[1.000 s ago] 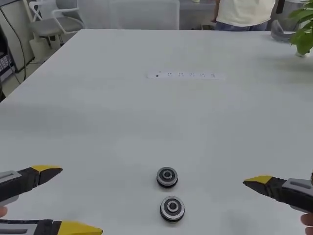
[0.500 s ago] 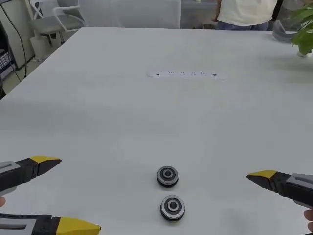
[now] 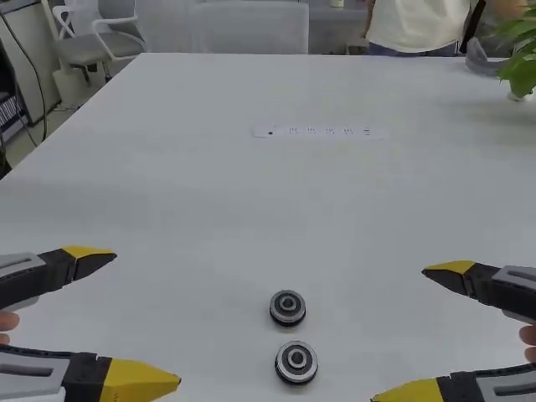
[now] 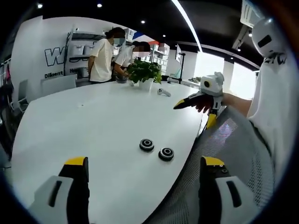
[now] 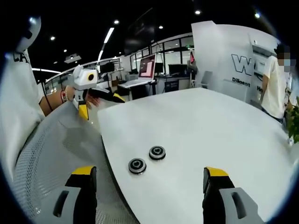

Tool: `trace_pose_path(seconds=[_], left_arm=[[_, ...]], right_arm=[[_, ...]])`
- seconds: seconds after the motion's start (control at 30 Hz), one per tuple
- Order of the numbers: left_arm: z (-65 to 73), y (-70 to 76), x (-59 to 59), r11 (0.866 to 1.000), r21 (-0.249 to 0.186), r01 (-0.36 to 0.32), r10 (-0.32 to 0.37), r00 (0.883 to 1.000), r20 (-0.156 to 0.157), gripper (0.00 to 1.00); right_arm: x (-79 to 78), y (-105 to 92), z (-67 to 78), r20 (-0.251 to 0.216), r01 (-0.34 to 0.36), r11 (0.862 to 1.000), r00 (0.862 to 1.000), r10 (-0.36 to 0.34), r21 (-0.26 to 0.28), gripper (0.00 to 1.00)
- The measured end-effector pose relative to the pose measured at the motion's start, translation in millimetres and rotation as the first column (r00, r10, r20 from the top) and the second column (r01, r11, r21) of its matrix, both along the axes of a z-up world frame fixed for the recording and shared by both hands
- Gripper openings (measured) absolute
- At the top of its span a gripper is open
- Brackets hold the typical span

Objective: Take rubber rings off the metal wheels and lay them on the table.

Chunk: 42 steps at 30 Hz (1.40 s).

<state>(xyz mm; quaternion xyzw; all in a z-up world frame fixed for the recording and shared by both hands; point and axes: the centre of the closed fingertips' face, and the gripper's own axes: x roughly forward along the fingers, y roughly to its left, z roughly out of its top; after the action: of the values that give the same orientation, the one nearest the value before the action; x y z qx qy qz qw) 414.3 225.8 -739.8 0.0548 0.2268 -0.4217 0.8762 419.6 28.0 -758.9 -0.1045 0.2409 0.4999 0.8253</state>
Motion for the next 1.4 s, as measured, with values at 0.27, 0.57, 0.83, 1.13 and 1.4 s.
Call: trace_pose_path(seconds=[0.27, 0.57, 0.83, 1.13, 1.4], left_arm=[[13.0, -5.0, 5.6, 1.0, 0.012, 0.023, -0.024, 0.999, 0.036, 0.98], [27.9, -12.8, 17.2, 0.999, 0.004, 0.048, -0.048, 0.996, 0.078, 0.98], [35.4, -25.2, 25.0, 0.996, 0.003, 0.084, -0.084, 0.991, 0.108, 0.97], [41.9, -36.4, 33.4, 0.993, 0.008, 0.121, -0.121, 0.983, 0.136, 0.96], [41.9, -45.3, 38.5, 0.988, 0.01, 0.153, -0.152, 0.977, 0.148, 0.94]], right_arm=[[10.5, 1.3, 14.5, 0.037, -0.001, 1.0, 0.999, 0.0, 0.013, 0.94], [17.3, 12.8, 26.2, 0.069, -0.03, 0.999, 0.997, 0.028, 0.02, 0.92], [24.4, 23.7, 38.2, 0.102, -0.057, 0.998, 0.993, 0.053, 0.035, 0.91], [29.7, 40.1, 45.0, 0.125, -0.102, 0.994, 0.988, 0.096, 0.044, 0.9], [33.3, 48.0, 43.7, 0.128, -0.128, 0.991, 0.984, 0.121, 0.049, 0.89]])
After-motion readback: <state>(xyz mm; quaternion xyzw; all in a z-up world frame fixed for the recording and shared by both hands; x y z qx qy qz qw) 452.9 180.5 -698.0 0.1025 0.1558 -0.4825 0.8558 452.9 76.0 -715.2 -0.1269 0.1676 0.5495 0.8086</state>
